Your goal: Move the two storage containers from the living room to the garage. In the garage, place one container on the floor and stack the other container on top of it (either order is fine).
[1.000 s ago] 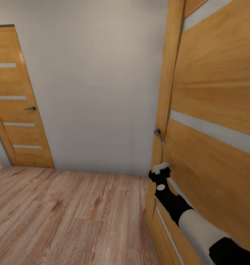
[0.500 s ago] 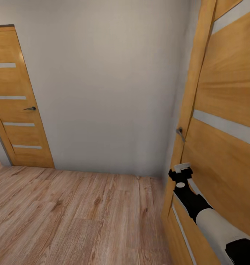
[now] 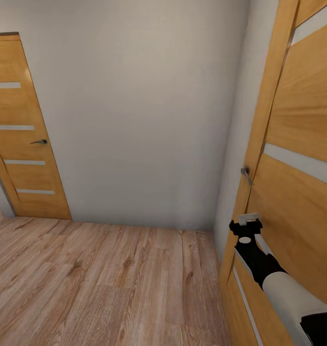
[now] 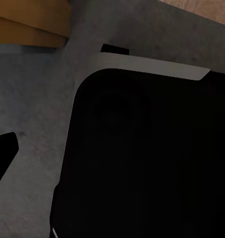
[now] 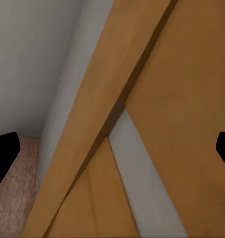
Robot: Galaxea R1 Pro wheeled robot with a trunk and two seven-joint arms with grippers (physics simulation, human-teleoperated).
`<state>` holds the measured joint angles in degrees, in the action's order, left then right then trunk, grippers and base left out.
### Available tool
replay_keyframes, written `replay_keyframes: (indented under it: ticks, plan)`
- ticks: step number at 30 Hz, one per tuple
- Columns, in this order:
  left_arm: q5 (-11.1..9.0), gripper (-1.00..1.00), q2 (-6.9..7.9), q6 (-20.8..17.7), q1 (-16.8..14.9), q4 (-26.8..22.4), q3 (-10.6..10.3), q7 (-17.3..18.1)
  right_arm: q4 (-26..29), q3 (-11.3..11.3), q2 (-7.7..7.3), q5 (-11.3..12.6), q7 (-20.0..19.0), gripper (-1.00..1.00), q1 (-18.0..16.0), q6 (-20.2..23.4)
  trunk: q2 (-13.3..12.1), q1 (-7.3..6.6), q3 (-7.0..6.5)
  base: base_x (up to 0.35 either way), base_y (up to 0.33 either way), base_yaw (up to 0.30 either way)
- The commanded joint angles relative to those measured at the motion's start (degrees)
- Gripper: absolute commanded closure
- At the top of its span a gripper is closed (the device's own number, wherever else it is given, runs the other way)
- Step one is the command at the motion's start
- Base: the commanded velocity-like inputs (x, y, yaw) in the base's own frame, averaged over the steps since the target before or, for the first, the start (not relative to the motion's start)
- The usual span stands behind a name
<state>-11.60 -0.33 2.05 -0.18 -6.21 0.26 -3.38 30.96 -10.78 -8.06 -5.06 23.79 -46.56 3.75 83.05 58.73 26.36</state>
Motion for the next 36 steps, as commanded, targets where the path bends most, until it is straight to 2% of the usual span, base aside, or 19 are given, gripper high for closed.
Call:
replay_keyframes:
  ticks: [1, 7, 11, 12, 13, 15, 17, 19, 21, 27, 29, 32, 33, 36]
  plan:
    - [-0.35, -1.0, -0.02, 0.14, 0.0, -0.03, 0.0, -0.14, -0.11, 0.34, -3.96, 0.04, 0.69, -1.0, -0.02, 0.48, 0.03, 0.0, 0.07, 0.0, 0.0, 0.0]
    - [-0.35, -1.0, -0.02, 0.14, 0.0, -0.03, 0.0, -0.14, -0.11, 0.99, -3.81, 0.03, 0.6, -1.0, -0.02, 0.56, 0.03, 0.0, 0.07, 0.0, 0.0, 0.0]
    - [-0.35, -1.0, -0.02, 0.14, 0.0, -0.03, 0.0, -0.14, -0.2, 0.73, -2.21, -0.06, 0.46, -1.0, 0.02, 0.85, 0.03, 0.0, 0.07, 0.0, 0.0, 0.0]
    - [-0.35, -1.0, -0.02, 0.14, 0.0, -0.03, 0.0, -0.14, -0.25, 0.61, -0.46, -0.1, 0.37, -1.0, 0.02, 0.93, 0.03, 0.0, 0.07, 0.0, 0.0, 0.0]
    - [-0.35, -1.0, -0.02, 0.14, 0.0, -0.03, 0.0, -0.14, -0.29, 0.53, 0.55, -0.12, 0.33, -1.0, 0.03, 0.98, 0.03, 0.0, 0.07, 0.0, 0.0, 0.0]
    - [-0.35, -1.0, -0.02, 0.14, 0.0, -0.03, 0.0, -0.14, -1.02, 0.3, 4.89, -0.2, 0.21, -1.0, 0.03, 1.06, 0.03, 0.0, 0.07, 0.0, 0.0, 0.0]
    - [-0.35, -1.0, -0.02, 0.14, 0.0, -0.03, 0.0, -0.14, -3.02, 0.16, 8.35, -0.29, 0.09, -1.0, 0.03, 0.86, 0.03, 0.0, 0.07, 0.0, 0.0, 0.0]
    - [-0.35, -1.0, -0.02, 0.14, 0.0, -0.03, 0.0, -0.14, -5.42, 0.11, 10.75, -0.33, -0.22, -1.0, 0.01, 0.5, 0.03, 0.0, 0.07, 0.0, 0.0, 0.0]
    - [-0.35, -1.0, -0.02, 0.14, 0.0, -0.03, 0.0, -0.14, -7.53, 0.13, 11.87, -0.28, -1.32, -1.0, 0.01, -0.47, 0.03, 0.0, 0.07, 0.0, 0.0, 0.0]
    - [-0.35, -1.0, -0.02, 0.14, 0.0, -0.03, 0.0, -0.14, -14.48, 0.35, 12.26, 0.31, -8.73, -1.0, 0.05, -3.09, 0.03, 0.0, 0.07, 0.0, 0.0, 0.0]
    - [-0.35, -1.0, -0.02, 0.14, 0.0, -0.03, 0.0, -0.14, -20.62, 0.38, 11.92, 0.41, -12.68, -1.0, 0.06, -4.78, 0.03, 0.0, 0.07, 0.0, 0.0, 0.0]
    - [-0.35, -1.0, -0.02, 0.14, 0.0, -0.03, 0.0, -0.14, -27.33, 0.43, 11.65, 0.45, -16.56, -1.0, 0.14, -5.87, 0.03, 0.0, 0.07, 0.0, 0.0, 0.0]
    - [-0.38, -1.0, -0.02, 0.14, 0.0, -0.03, 0.0, -0.14, -29.39, 0.45, 11.28, 0.47, -18.48, -1.0, 0.18, -6.1, 0.03, 0.0, 0.07, 0.0, 0.0, 0.0]
    - [-0.42, -1.0, -0.02, 0.14, 0.0, 0.02, 0.02, -0.14, -31.75, 0.49, 8.91, 0.48, -22.61, -1.0, 0.51, -6.25, 0.03, 0.0, 0.07, 0.0, 0.0, 0.0]
